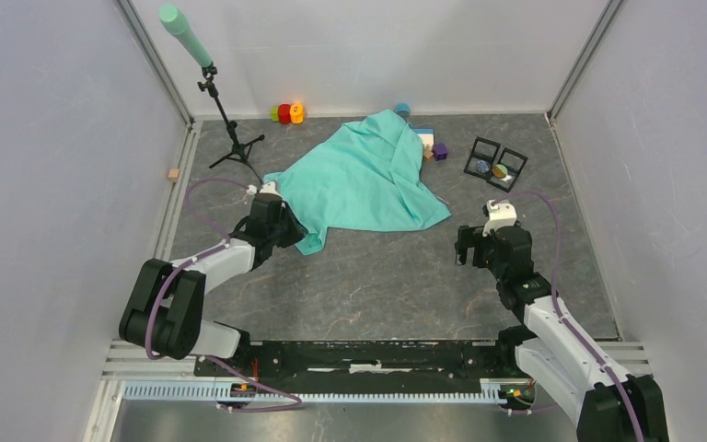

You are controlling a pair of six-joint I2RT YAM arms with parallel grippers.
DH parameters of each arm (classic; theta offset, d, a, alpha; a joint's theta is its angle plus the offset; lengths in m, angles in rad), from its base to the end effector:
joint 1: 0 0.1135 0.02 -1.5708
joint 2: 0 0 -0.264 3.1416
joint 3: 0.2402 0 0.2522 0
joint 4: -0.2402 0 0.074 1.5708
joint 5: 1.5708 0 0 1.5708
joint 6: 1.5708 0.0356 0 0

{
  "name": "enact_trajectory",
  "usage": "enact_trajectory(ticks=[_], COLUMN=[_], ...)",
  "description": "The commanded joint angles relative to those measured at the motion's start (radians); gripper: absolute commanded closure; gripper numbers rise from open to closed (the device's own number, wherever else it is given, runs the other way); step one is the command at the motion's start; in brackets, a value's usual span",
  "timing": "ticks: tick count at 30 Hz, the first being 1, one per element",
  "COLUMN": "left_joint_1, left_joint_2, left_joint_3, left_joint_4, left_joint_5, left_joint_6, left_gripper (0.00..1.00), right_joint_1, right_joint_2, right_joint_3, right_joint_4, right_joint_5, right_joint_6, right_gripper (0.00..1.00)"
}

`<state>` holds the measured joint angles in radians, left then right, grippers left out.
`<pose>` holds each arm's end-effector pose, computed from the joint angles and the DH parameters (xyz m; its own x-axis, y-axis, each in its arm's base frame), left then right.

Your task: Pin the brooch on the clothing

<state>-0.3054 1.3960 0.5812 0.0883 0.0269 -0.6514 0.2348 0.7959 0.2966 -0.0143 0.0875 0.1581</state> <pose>0.2550 -0.0814 0.1636 -0.6977 -0.4155 -0.5836 -0.1298 0.8745 -0.4674 0.1704 0.0376 0.1837 -0.4967 0.0425 -0.8669 -0.0805 0.9922 0.0947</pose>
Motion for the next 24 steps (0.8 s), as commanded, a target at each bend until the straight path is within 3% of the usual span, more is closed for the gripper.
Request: enact_trajectory(ticks=[1,3,8,17,24], left_joint_1=[-0.004,-0.003,0.031,0.248,0.269], left_joint_2=[-0.026,-0.048,-0.194,-0.597,-0.818], left_joint_3=[0.004,-0.008,-0.036,-0.183,-0.251], left_joint_4=[0.074,0.081,-0.008,-0.276,-0.380], left_joint_5=[-0.023,-0.055,-0.077,0.041,0.008], left_joint_6=[-0.017,-0.029,-0.030,-0.062,-0.170], left_gripper=[0.90,0.98,0.98,0.98,0.96], right_joint_1=[0.001,0.001,0.001,0.028,0.071], right_joint_2=[0.003,0.006,0.038,0.214,0.437], right_joint_3=[-0.001,-0.001,0.020,0.101,0.243], right_joint_4=[0.019,0.017,0.021,0.140,0.170], right_joint_5=[0.013,0.010,-0.015,-0.154,-0.017], right_joint_6=[-0.017,-0.018,-0.013,0.030,0.020], right_gripper=[0.02,0.02,0.02,0.05,0.09])
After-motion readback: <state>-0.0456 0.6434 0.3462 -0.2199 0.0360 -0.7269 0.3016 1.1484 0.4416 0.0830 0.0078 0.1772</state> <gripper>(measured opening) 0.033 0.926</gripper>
